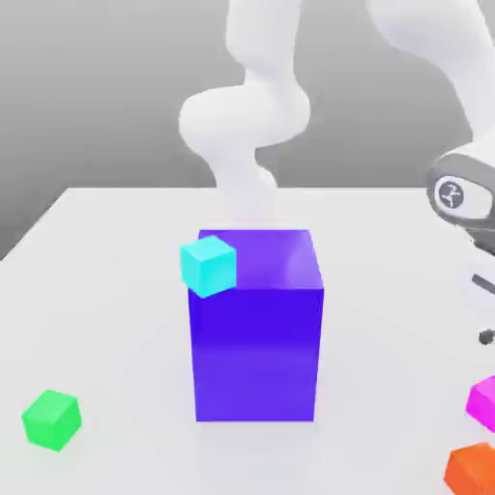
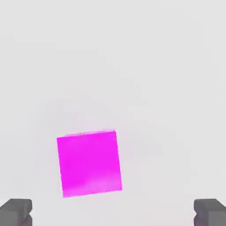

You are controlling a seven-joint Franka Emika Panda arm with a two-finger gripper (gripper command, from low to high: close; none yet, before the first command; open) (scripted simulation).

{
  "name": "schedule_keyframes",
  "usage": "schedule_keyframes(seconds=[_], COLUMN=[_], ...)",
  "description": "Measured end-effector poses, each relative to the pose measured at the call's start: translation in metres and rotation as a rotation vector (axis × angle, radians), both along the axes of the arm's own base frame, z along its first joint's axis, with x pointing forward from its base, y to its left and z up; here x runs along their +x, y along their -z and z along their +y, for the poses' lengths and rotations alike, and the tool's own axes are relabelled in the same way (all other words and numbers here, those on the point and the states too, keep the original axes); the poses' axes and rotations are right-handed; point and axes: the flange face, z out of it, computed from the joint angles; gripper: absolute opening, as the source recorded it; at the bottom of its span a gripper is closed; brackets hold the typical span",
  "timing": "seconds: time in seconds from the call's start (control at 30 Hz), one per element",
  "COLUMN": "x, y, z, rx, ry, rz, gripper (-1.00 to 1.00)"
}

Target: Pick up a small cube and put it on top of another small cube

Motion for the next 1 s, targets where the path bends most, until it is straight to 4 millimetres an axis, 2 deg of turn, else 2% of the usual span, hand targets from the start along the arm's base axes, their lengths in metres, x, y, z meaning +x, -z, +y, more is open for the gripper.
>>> schedule_keyframes(seconds=[0.1, 0.13, 0.33, 0.4, 0.53, 0.57, 0.63, 0.7, 0.77, 0.87, 1.0], x=[-0.002, -0.003, -0.003, -0.003, -0.001, 0.009, 0.044, 0.077, 0.101, 0.126, 0.138], y=[0.042, 0.049, 0.053, 0.038, -0.007, -0.010, -0.016, -0.021, -0.026, -0.033, -0.042], z=[0.001, 0.000, 0.000, 0.001, 0.006, 0.003, -0.033, -0.082, -0.132, -0.206, -0.306], rx=[-0.004, -0.004, -0.006, -0.006, -0.005, -0.007, -0.016, -0.027, -0.037, -0.050, -0.066], ry=[-0.012, -0.013, -0.013, -0.015, -0.017, -0.005, 0.060, 0.137, 0.208, 0.311, 0.444], rz=[0.002, 0.003, 0.005, 0.004, -0.003, -0.011, -0.023, -0.030, -0.034, -0.037, -0.037], gripper=[0.00, -1.00, -1.00, -1.00, -1.00, -1.00, -1.00, -1.00, -1.00, -1.00, -1.00])
